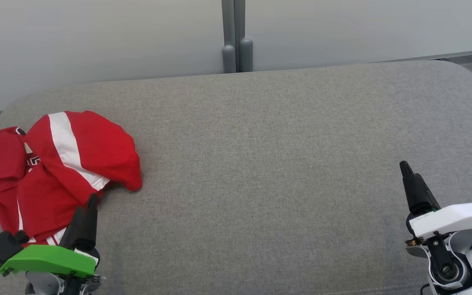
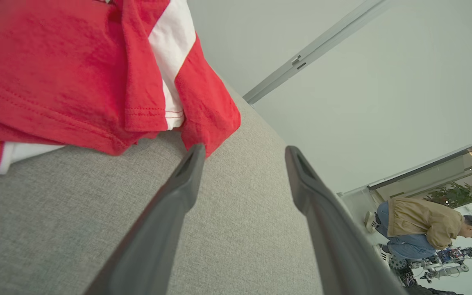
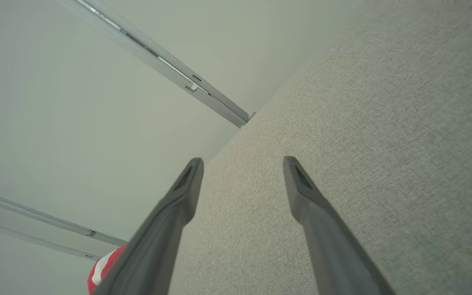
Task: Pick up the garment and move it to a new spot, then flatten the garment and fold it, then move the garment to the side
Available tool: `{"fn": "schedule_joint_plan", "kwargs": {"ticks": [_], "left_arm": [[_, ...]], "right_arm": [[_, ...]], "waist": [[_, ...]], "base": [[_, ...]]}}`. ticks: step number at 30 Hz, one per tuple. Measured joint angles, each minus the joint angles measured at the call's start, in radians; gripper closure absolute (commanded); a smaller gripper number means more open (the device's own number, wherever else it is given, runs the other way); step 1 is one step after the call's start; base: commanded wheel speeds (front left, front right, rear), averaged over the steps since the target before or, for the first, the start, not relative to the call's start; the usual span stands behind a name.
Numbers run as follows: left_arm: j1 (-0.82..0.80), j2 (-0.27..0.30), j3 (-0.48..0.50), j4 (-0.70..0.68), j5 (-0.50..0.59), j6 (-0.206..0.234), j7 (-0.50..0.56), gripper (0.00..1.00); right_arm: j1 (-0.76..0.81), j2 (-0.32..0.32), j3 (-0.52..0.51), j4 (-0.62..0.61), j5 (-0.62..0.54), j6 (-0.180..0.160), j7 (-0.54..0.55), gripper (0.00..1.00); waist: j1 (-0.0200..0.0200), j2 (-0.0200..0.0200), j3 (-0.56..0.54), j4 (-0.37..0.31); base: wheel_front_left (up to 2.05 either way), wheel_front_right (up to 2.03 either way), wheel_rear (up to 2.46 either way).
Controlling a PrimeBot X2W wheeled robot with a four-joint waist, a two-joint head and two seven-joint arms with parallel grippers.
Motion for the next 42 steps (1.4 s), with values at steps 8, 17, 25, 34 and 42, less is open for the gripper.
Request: {"fn": "schedule_joint_plan", "kwargs": {"ticks": [8, 17, 25, 34, 42], "left_arm": [[-0.001, 0.021, -0.027, -0.023, 0.134, 0.009, -0.025, 0.00], [-0.001, 0.030, -0.040, -0.044, 0.257, 0.026, -0.062, 0.00], [-0.001, 0.039, -0.055, -0.060, 0.357, 0.027, -0.085, 0.00], [-0.001, 0.057, -0.062, -0.078, 0.484, 0.034, -0.120, 0.00], [0.000, 0.067, -0.065, -0.087, 0.591, 0.034, -0.148, 0.00]], "right_arm": [[0.000, -0.007, 0.043, -0.007, -0.125, -0.023, -0.027, 0.00], [0.000, -0.020, 0.087, -0.015, -0.266, -0.043, -0.054, 0.00], [-0.001, -0.037, 0.118, -0.022, -0.370, -0.057, -0.081, 0.00], [-0.006, -0.054, 0.149, -0.039, -0.505, -0.083, -0.112, 0.00], [-0.007, -0.068, 0.170, -0.052, -0.614, -0.100, -0.141, 0.00]], "waist": [[0.0000, 0.0000, 0.000, 0.004], [0.0000, 0.0000, 0.002, 0.006], [0.0000, 0.0000, 0.005, 0.006], [0.0000, 0.0000, 0.008, 0.006], [0.0000, 0.0000, 0.007, 0.003]], "base": [[0.00, 0.00, 0.00], [0.00, 0.00, 0.00], [0.00, 0.00, 0.00], [0.00, 0.00, 0.00], [0.00, 0.00, 0.00]]}}
